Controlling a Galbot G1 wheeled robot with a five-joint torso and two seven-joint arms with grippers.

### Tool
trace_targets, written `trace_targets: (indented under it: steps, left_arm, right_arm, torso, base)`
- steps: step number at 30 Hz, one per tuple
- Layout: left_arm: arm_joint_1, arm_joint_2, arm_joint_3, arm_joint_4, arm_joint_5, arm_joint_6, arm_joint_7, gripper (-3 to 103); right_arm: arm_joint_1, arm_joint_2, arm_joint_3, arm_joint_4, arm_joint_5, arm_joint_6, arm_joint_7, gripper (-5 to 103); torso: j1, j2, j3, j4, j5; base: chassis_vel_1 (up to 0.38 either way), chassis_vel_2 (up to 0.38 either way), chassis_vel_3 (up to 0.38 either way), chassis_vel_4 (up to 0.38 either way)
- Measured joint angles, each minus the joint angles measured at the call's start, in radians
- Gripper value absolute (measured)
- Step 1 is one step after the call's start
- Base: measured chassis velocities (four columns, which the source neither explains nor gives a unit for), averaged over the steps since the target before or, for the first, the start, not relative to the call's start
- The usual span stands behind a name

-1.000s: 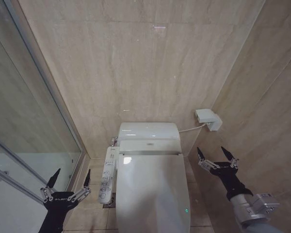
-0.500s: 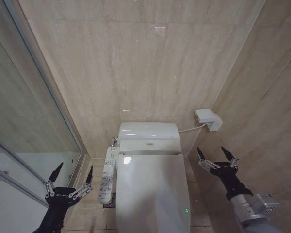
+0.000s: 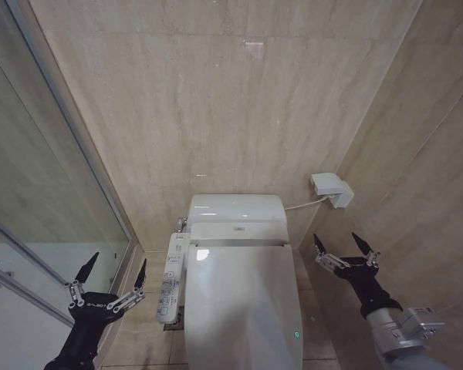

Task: Open the toilet lid, clean the toilet bowl with a toilet brush, close the toilet lid, and flush.

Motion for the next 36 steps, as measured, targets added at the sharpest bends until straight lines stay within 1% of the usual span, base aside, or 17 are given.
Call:
trace_targets:
  steps: [36]
  left_arm:
    - [0.0, 0.0, 0.0, 0.0, 0.0, 0.002, -0.001, 100]
  right_arm:
    - [0.0, 0.0, 0.0, 0.0, 0.0, 0.0, 0.0, 100]
  torso:
    - [0.0, 0.0, 0.0, 0.0, 0.0001]
  base:
    - [0.002, -0.002, -0.003, 0.002]
